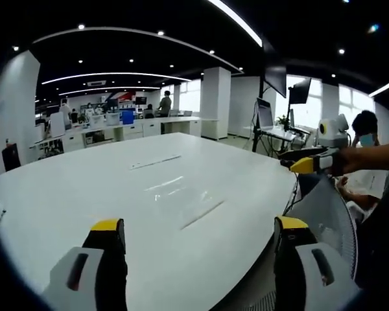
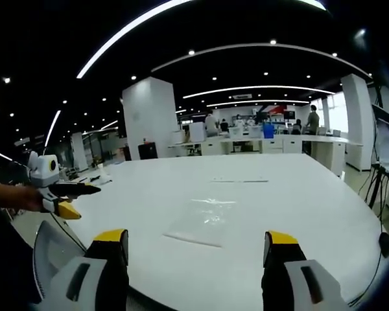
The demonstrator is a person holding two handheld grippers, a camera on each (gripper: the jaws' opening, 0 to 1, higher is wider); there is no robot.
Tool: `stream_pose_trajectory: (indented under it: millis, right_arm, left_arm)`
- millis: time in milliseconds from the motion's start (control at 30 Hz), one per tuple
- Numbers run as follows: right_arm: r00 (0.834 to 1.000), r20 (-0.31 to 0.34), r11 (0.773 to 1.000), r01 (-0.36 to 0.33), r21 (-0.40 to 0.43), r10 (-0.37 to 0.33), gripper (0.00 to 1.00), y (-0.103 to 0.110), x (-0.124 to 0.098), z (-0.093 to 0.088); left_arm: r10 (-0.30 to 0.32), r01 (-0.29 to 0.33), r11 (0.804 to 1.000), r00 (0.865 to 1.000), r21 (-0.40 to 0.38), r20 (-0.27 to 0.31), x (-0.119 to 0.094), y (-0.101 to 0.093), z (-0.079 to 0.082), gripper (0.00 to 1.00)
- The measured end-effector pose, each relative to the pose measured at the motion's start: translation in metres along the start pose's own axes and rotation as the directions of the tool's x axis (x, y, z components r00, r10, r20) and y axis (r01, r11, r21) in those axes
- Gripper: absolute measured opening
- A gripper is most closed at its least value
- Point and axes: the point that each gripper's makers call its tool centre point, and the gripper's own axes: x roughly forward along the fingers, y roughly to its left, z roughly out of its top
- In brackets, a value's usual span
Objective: Open the resealable bag by pulling the two sides of the seal apart until the entire bag opening is separated and visibly accessible.
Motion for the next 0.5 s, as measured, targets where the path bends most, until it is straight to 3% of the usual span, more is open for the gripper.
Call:
stream_pose_trajectory:
  millis: [500]
  right_arm:
    - [1.000,0.001,1.000,-0.005,-0.016,0.005,0.84,0.0034,0.0055,0.0022]
  left_arm:
    - [0.015,-0.015,1.000,1.000,-0.007,-0.012,-0.0069,0.0057,-0.0048,0.94]
